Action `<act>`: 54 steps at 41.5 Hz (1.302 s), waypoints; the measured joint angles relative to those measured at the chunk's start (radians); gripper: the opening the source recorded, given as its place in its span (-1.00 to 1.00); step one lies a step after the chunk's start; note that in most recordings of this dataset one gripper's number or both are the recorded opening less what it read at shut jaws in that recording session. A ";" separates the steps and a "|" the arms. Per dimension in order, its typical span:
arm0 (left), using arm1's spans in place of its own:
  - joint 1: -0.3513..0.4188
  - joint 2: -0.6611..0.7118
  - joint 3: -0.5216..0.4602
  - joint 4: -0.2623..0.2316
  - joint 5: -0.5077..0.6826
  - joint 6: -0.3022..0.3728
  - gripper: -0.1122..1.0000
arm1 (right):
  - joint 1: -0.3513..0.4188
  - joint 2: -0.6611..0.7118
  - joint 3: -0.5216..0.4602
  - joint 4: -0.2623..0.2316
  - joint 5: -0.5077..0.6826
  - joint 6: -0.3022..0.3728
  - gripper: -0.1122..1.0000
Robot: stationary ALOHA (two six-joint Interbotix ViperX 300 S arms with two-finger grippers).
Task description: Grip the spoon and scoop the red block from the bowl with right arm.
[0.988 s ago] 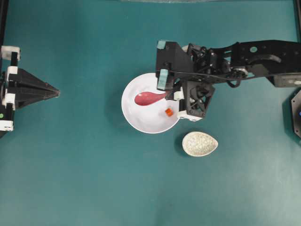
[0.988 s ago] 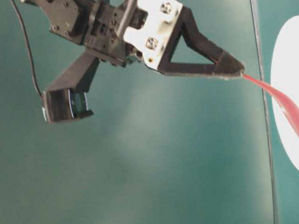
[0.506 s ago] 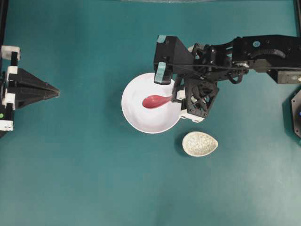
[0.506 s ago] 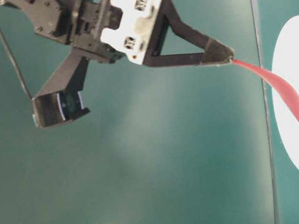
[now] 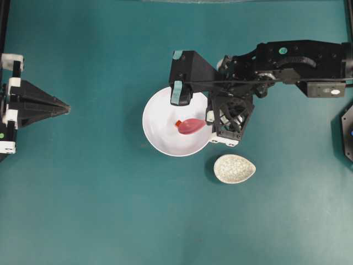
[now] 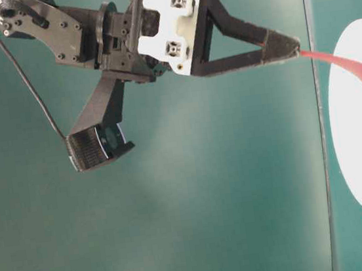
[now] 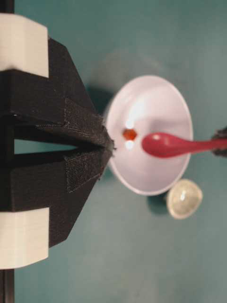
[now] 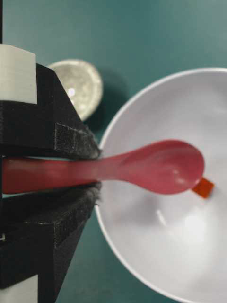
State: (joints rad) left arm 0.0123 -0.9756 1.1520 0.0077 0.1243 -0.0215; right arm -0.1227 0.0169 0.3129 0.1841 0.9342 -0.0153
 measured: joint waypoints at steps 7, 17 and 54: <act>0.000 -0.002 0.000 0.000 0.000 0.000 -0.80 | 0.000 0.008 0.000 0.000 0.005 0.000 -0.36; 0.000 -0.002 0.000 0.000 0.000 0.000 -0.80 | 0.000 0.051 0.000 0.002 -0.003 -0.003 -0.36; 0.002 -0.002 -0.002 0.000 -0.002 0.000 -0.80 | -0.005 0.100 -0.018 -0.063 -0.150 0.012 -0.36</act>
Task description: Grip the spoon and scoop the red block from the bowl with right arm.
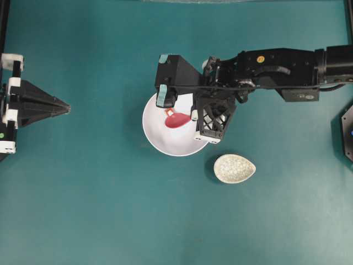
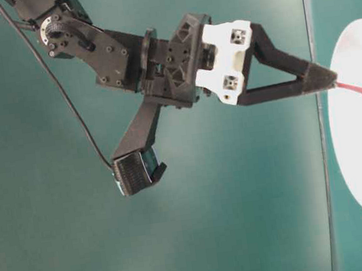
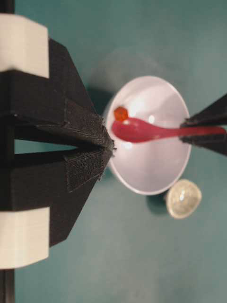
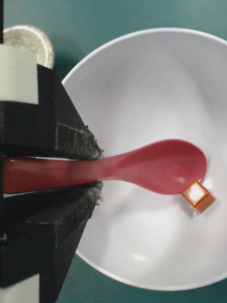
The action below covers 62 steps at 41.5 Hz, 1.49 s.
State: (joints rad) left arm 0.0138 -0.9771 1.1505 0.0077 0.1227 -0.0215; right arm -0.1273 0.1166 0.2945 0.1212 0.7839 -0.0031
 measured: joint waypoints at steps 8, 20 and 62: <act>0.000 0.000 0.002 0.000 0.000 0.000 -0.80 | -0.018 0.000 -0.002 -0.002 -0.005 0.000 -0.36; 0.000 0.000 0.000 0.000 0.000 0.000 -0.80 | -0.018 0.002 -0.018 -0.002 -0.031 0.000 -0.36; -0.002 0.000 0.002 0.002 -0.002 0.000 -0.80 | -0.021 -0.032 -0.020 -0.003 -0.077 0.000 -0.36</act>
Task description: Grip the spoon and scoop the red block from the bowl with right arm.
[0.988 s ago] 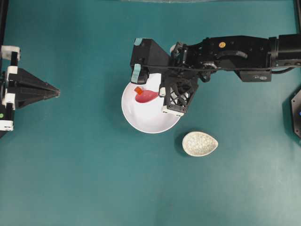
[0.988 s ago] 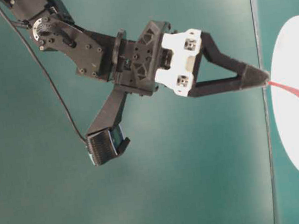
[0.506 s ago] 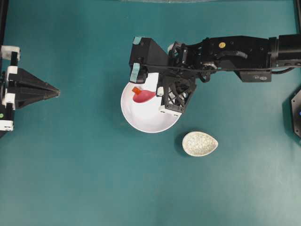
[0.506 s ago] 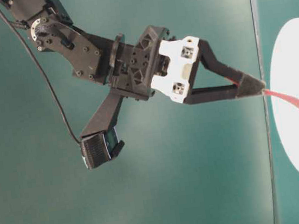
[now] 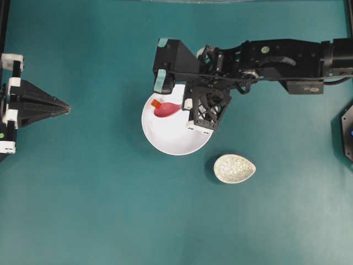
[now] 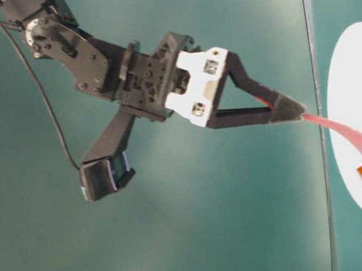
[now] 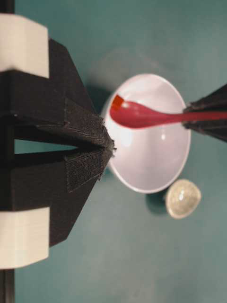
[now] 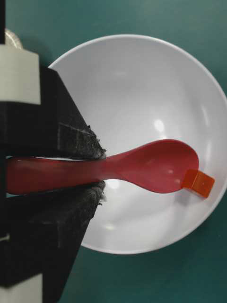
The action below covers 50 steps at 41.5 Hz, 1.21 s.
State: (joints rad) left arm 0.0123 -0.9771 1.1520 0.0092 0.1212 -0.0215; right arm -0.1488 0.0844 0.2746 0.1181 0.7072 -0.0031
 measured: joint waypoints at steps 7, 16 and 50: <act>0.000 0.000 0.000 -0.002 0.000 0.000 -0.80 | -0.002 -0.018 0.000 -0.002 0.000 0.000 -0.36; 0.002 0.000 -0.002 -0.002 0.000 0.000 -0.80 | -0.002 -0.021 0.000 -0.006 -0.006 0.000 -0.37; 0.002 0.000 -0.002 0.000 0.000 0.000 -0.80 | 0.009 -0.021 0.072 -0.005 -0.107 0.002 -0.37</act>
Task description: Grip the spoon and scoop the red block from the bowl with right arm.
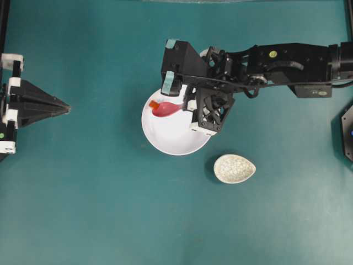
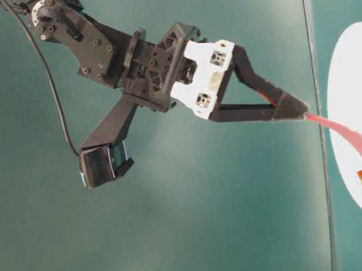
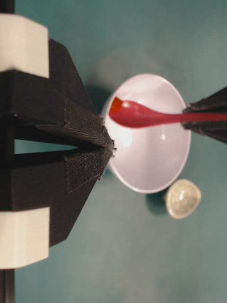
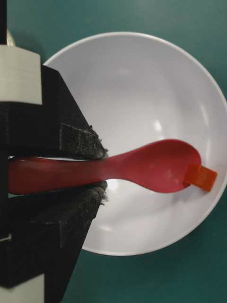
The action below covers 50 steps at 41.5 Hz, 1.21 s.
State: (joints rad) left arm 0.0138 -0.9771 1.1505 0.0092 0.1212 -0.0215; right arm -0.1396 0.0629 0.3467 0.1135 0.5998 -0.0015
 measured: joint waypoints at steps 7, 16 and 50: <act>-0.002 0.000 0.000 -0.002 0.000 0.000 -0.80 | 0.000 0.000 0.012 0.000 -0.018 0.000 -0.37; 0.000 0.000 0.000 -0.002 0.000 0.000 -0.80 | 0.003 0.000 0.026 0.000 -0.043 0.000 -0.37; 0.000 0.000 0.000 -0.002 0.000 0.000 -0.80 | 0.038 -0.044 0.100 0.000 -0.158 0.000 -0.37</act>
State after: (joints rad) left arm 0.0138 -0.9771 1.1505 0.0077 0.1212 -0.0215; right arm -0.1012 0.0184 0.4464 0.1135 0.4418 -0.0015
